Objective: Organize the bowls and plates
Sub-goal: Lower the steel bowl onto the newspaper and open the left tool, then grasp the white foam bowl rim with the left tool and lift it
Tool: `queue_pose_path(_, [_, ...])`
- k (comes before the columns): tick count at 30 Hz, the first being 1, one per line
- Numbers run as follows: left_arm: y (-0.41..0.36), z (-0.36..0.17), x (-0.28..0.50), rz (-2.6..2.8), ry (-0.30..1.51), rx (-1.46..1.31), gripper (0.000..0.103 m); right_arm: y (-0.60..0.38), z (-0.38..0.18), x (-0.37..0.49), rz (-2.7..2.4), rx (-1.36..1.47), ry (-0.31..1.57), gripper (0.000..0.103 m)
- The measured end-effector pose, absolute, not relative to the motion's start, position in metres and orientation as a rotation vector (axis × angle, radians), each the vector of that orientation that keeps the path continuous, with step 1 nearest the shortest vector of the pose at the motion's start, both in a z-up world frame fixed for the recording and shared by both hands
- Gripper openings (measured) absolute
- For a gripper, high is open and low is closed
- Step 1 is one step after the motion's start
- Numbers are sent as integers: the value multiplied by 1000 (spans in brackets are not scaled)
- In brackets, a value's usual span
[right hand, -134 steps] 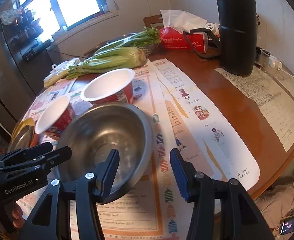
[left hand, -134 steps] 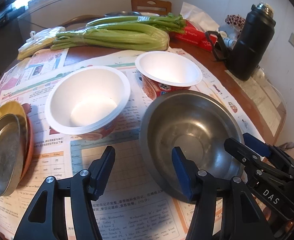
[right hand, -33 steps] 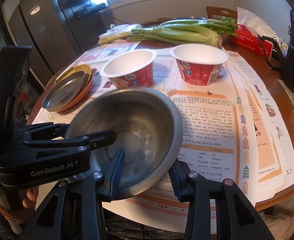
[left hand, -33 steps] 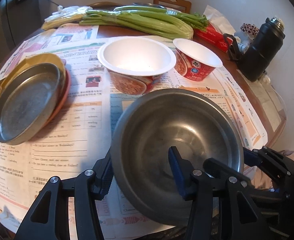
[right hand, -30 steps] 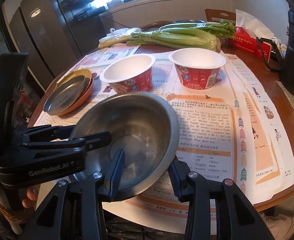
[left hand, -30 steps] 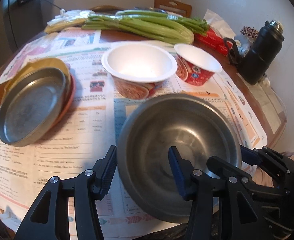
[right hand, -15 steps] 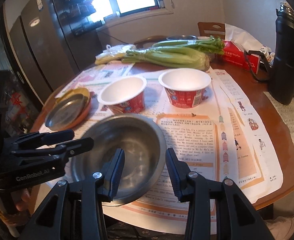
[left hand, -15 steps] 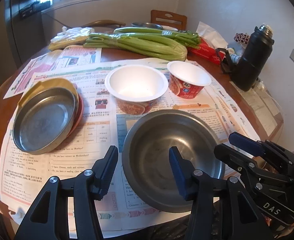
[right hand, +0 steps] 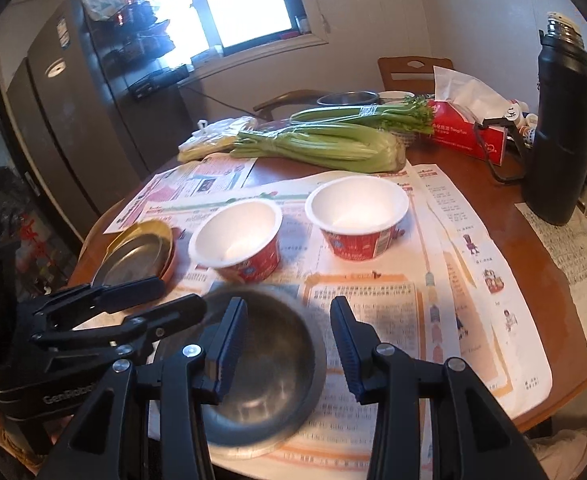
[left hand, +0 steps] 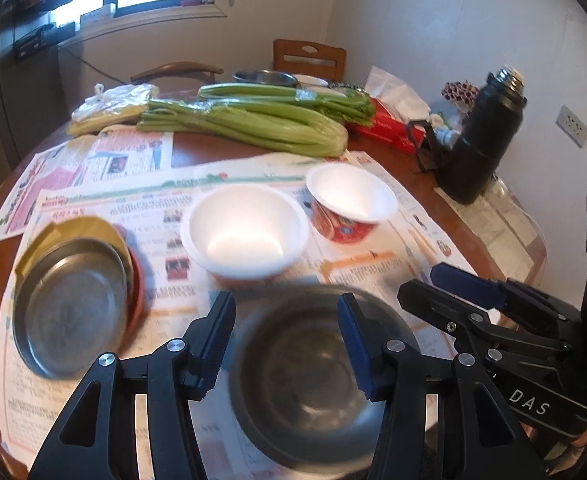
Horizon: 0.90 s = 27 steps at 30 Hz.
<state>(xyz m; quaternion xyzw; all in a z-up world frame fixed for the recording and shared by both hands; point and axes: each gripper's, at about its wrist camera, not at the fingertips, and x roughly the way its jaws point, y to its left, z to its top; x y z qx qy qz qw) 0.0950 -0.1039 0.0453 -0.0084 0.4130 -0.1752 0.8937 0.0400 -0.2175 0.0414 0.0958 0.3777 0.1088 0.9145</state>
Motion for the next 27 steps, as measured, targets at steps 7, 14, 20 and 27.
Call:
queue_pose_path(7, [-80, 50, 137, -297, 829, -51, 55, -212, 40, 75, 235, 215, 795, 43])
queue_pose_path(14, [-63, 32, 173, -246, 865, -118, 56, -198, 35, 101, 249, 202, 825, 43])
queue_pose_path(20, [-64, 16, 199, -227, 904, -143, 56, -182, 24, 122, 268, 161, 878, 43])
queue_pose_path(27, [-65, 4, 220, -201, 941, -151, 56, -165, 10, 142, 276, 116, 925, 43])
